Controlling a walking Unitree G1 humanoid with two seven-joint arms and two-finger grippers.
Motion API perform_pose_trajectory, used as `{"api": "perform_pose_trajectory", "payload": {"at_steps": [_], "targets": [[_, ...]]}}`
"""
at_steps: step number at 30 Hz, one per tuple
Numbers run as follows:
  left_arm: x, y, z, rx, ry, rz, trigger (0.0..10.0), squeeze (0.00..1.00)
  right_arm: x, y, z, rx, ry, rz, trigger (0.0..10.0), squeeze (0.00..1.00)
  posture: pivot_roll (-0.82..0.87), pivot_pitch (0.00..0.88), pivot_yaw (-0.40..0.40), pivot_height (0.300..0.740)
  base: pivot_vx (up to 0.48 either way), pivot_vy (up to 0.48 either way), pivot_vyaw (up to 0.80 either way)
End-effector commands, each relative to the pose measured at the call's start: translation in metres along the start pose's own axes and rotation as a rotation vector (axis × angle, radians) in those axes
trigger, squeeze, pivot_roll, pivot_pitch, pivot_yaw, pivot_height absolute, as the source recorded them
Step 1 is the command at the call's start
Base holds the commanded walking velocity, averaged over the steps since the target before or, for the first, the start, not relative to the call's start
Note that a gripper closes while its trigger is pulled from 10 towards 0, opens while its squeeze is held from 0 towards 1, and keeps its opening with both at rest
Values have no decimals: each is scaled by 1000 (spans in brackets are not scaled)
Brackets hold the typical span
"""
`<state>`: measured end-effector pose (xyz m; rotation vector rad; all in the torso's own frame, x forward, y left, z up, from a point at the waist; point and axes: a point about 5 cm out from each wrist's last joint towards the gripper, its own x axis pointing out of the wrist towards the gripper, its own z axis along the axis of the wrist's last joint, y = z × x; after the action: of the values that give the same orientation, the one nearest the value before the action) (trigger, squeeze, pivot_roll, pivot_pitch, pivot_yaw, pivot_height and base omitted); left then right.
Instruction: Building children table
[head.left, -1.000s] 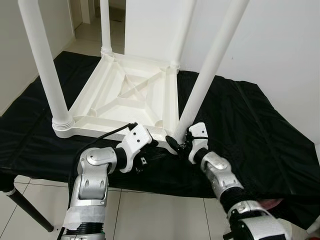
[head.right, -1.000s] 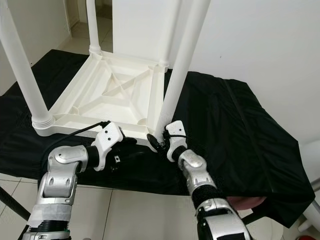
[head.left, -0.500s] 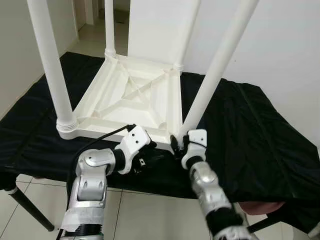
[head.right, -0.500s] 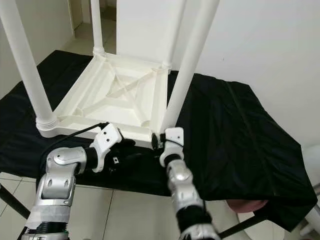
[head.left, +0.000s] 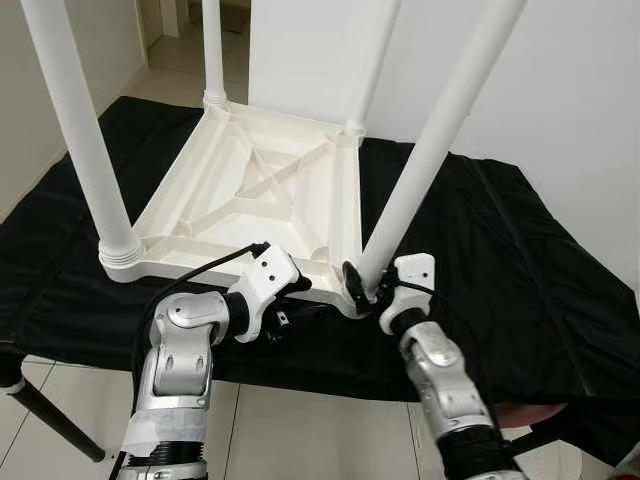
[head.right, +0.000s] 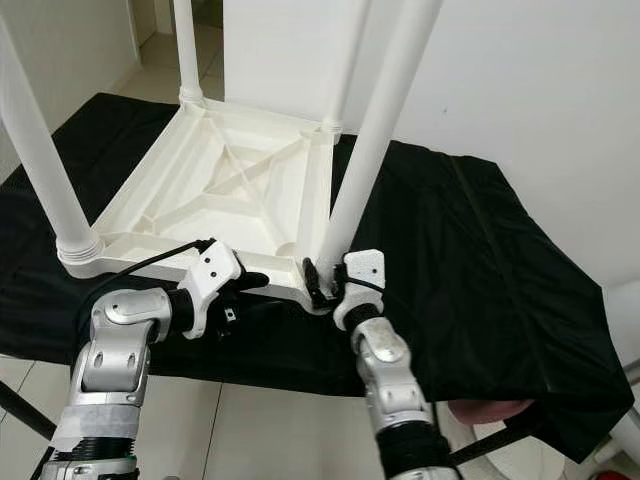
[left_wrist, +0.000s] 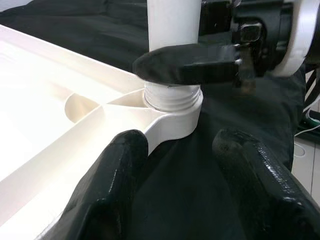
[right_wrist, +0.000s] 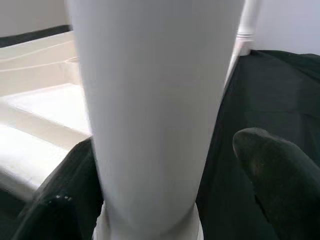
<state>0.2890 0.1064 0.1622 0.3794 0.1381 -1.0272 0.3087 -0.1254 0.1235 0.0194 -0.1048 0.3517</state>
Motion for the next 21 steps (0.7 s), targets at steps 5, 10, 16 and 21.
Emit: {"api": "perform_pose_trajectory", "payload": {"at_steps": [5, 10, 16, 21], "targets": [[3, 14, 2, -4, -9, 300, 10000, 0, 3, -17, 4, -42, 28, 203, 10000, 0, 48, 0, -145, 740, 0, 0, 0], [2, 16, 3, -1, -11, 301, 10000, 0, 13, -11, 2, -55, 56, 379, 10000, 0, 60, 0, -141, 740, 0, 0, 0], [0, 17, 4, 3, -10, 305, 10000, 0, 27, -5, -2, -88, 100, 465, 10000, 0, 75, 0, -140, 740, 0, 0, 0], [-1, 17, 5, 6, -10, 308, 10000, 0, 36, -1, -5, -92, 137, 501, 6431, 0, 80, 0, -139, 740, 0, 0, 0]]}}
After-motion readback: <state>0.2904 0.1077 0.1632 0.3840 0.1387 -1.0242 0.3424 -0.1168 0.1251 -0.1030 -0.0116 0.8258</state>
